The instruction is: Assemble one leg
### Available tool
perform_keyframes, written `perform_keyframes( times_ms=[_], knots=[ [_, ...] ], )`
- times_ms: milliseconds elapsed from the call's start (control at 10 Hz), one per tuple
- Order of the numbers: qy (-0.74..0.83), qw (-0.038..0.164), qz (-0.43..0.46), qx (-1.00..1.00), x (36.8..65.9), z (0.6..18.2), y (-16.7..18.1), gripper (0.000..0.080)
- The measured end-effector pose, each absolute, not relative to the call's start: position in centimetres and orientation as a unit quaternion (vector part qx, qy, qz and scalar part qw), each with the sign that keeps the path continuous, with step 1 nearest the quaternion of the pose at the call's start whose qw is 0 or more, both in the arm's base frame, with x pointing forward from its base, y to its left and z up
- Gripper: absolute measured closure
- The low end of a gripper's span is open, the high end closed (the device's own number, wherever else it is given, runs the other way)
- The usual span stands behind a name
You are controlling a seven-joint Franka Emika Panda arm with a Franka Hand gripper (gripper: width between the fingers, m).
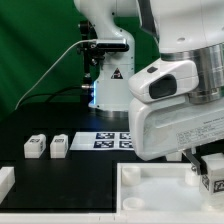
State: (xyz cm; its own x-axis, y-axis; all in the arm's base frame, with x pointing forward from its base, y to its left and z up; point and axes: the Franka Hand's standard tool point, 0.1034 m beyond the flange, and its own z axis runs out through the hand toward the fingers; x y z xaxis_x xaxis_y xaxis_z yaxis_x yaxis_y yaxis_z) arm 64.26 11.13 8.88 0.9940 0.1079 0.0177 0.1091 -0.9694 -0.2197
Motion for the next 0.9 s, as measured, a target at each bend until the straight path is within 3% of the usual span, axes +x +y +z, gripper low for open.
perform_keyframes(
  times_ms=[400,900],
  knots=[
    [0.349,0.089,-0.001,-0.933,64.0,8.9,10.7,0.0499],
    [0.555,0.094,0.023,-0.826,63.7,8.8,10.1,0.0499]
  ],
)
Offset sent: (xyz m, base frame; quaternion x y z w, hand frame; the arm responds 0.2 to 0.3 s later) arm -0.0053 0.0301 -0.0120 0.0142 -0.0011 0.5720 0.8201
